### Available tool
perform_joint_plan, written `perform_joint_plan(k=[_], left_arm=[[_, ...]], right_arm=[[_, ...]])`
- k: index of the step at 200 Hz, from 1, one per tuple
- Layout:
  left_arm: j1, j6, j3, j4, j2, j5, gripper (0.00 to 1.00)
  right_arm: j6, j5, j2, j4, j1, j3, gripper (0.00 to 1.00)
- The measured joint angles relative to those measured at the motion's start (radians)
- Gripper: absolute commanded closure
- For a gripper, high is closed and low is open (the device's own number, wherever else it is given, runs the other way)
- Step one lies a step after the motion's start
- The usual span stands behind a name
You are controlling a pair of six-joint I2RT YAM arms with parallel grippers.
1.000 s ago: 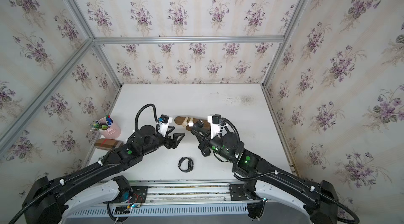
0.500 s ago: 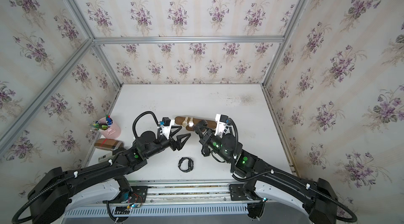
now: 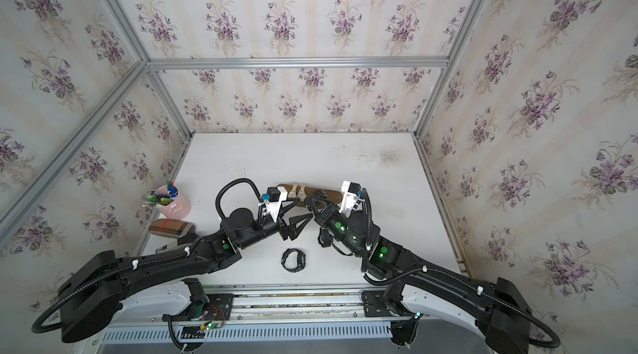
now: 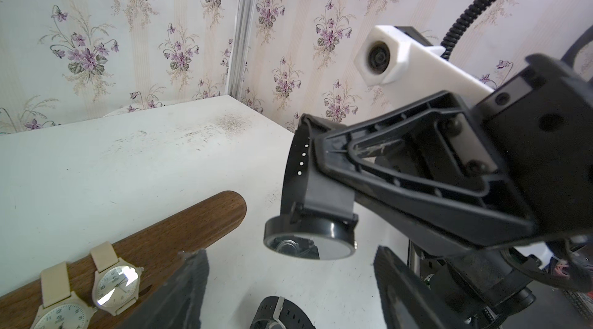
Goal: Place watch on stand
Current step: Pick up the watch at the center of the board.
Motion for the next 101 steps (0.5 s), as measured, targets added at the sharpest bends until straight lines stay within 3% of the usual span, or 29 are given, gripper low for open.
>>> perform_joint_plan(k=[101], left_arm=[[-0.002, 0.027, 0.066, -0.031, 0.048, 0.001, 0.35]], right_arm=[[0.026, -0.008, 0.016, 0.027, 0.003, -0.006, 1.0]])
